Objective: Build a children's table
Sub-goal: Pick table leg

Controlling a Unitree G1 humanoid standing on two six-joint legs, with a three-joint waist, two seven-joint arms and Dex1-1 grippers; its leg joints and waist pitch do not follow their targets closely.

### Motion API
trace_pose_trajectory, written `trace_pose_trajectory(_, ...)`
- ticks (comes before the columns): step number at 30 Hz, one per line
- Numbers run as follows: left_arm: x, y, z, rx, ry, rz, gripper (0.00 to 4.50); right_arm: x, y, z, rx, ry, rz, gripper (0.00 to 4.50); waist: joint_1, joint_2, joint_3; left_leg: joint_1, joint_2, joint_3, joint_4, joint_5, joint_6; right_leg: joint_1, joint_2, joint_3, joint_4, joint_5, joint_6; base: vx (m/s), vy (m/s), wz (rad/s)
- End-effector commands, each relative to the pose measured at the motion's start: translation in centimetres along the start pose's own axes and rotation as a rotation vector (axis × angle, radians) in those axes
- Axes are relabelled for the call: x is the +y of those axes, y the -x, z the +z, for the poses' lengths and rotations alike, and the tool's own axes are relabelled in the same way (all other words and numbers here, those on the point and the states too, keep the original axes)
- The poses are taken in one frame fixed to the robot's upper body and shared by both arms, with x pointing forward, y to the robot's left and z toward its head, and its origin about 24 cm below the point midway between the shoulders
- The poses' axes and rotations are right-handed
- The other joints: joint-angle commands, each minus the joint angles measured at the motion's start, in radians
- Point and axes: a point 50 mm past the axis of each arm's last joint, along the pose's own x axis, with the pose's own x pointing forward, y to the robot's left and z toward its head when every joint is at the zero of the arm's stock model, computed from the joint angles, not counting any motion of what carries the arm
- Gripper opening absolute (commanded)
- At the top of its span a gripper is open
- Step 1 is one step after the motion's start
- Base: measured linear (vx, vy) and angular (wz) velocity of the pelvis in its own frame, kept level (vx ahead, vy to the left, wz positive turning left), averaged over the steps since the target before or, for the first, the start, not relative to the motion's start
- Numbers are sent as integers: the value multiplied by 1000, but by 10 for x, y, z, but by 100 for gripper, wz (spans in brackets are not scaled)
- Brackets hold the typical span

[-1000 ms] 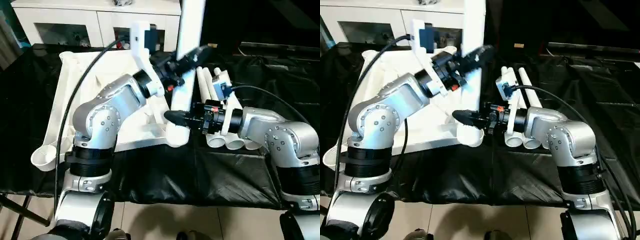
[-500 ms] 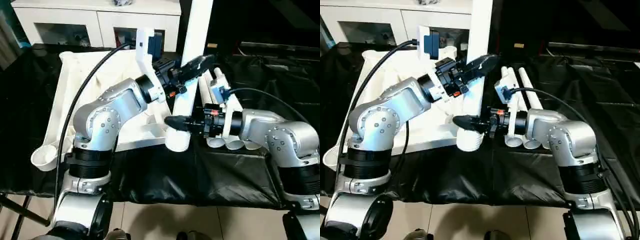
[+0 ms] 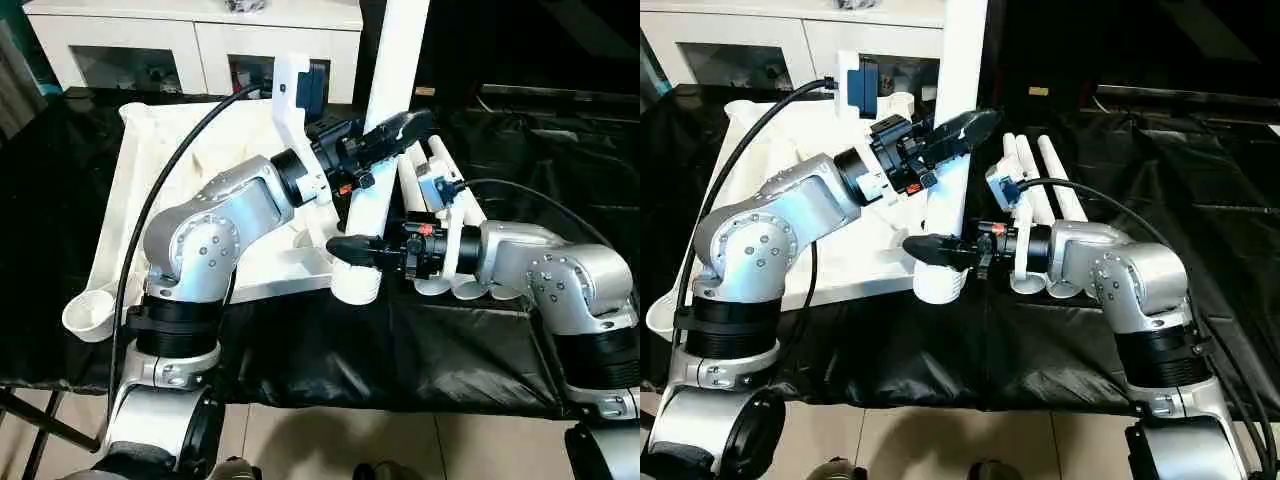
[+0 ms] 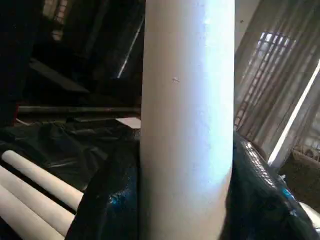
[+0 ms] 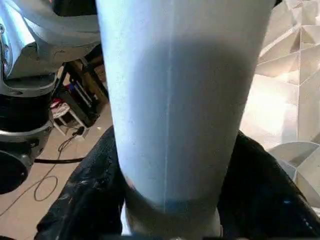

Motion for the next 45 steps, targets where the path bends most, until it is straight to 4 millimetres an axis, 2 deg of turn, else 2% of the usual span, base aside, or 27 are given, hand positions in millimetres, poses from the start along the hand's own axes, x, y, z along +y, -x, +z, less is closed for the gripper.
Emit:
trace_pose_trajectory(1,-14,-6,3,-5,-6,-80,184,-2,2,4,10,15,-29,232,5,2,-89,4,-1,15,-62,-121,18,80,-45,26,-73,-245,-169,0,0,0)
trace_pose_trajectory(3,-14,-6,3,-4,-6,-81,184,-2,2,3,11,14,-29,212,4,0,-89,4,-1,16,-62,-123,19,80,-44,26,-73,-241,-172,0,0,0)
trace_pose_trajectory(8,-14,-7,3,-1,-7,-86,184,-2,2,2,17,14,-33,195,4,0,-89,4,0,16,-62,-122,19,80,-45,26,-72,-241,-174,0,0,0)
trace_pose_trajectory(13,-14,-6,3,0,-11,-86,184,-3,2,2,15,14,-34,192,4,1,-90,4,0,15,-62,-120,19,81,-45,26,-72,-239,-174,0,0,0)
trace_pose_trajectory(17,-12,-6,2,6,-31,-57,184,-3,1,0,9,17,-40,191,4,5,-90,5,-1,15,-62,-125,17,80,-45,26,-73,-240,-173,0,0,0)
trace_pose_trajectory(18,-10,-5,2,6,-27,-34,254,-2,1,0,7,19,-42,191,5,7,-90,5,-1,15,-62,-126,16,81,-45,26,-72,-237,-174,0,0,0)
trace_pose_trajectory(20,-9,-4,3,1,-10,-37,254,-2,0,0,-2,28,-50,191,4,5,-90,5,-1,15,-62,-128,16,80,-44,26,-73,-233,-176,0,0,0)
trace_pose_trajectory(21,-10,-4,4,-4,-6,-49,266,-2,0,0,-11,33,-56,191,4,10,-90,5,-2,15,-62,-126,13,81,-44,25,-73,-226,-179,0,0,0)
trace_pose_trajectory(23,-11,-3,4,-9,-5,-58,295,-2,0,0,-16,37,-61,191,3,9,-91,5,-2,15,-62,-134,13,81,-44,25,-73,-231,-179,0,0,0)
trace_pose_trajectory(26,-6,-4,15,-133,-65,17,303,-4,2,7,-108,59,-106,191,3,13,-90,4,-1,14,-63,-138,13,80,-45,25,-77,-235,-179,0,0,0)
trace_pose_trajectory(31,-3,-3,24,-230,-123,92,303,-2,5,15,-214,62,-131,191,2,12,-92,5,0,13,-64,-138,14,82,-44,25,-75,-214,-175,0,0,0)
trace_pose_trajectory(34,6,-1,33,-310,-130,173,303,0,8,20,-271,68,-164,191,1,13,-91,6,-1,13,-64,-136,15,82,-43,24,-76,-220,-167,0,0,0)
trace_pose_trajectory(38,19,5,44,-405,-143,309,303,-6,14,23,-305,71,-248,191,1,9,-92,6,-2,13,-64,-145,10,82,-44,23,-78,-246,-156,0,0,0)
trace_pose_trajectory(39,25,10,47,-411,-169,373,303,-10,18,24,-311,80,-307,191,0,12,-91,8,-2,12,-65,-147,7,79,-43,23,-79,-254,-149,0,0,0)
trace_pose_trajectory(40,34,19,48,-386,-273,475,303,-16,24,25,-296,122,-426,191,1,19,-91,8,-2,10,-65,-143,5,79,-43,23,-78,-251,-144,0,0,0)
trace_pose_trajectory(43,48,33,40,-313,-355,595,303,-24,31,20,-231,201,-558,191,-7,12,-92,6,-5,12,-64,-132,-5,81,-40,24,-76,-246,-122,0,0,0)
trace_pose_trajectory(45,61,53,11,-103,-532,646,303,-30,38,10,-212,241,-712,191,-3,14,-93,6,-6,15,-64,-124,-7,74,-43,27,-78,-279,-99,0,0,0)
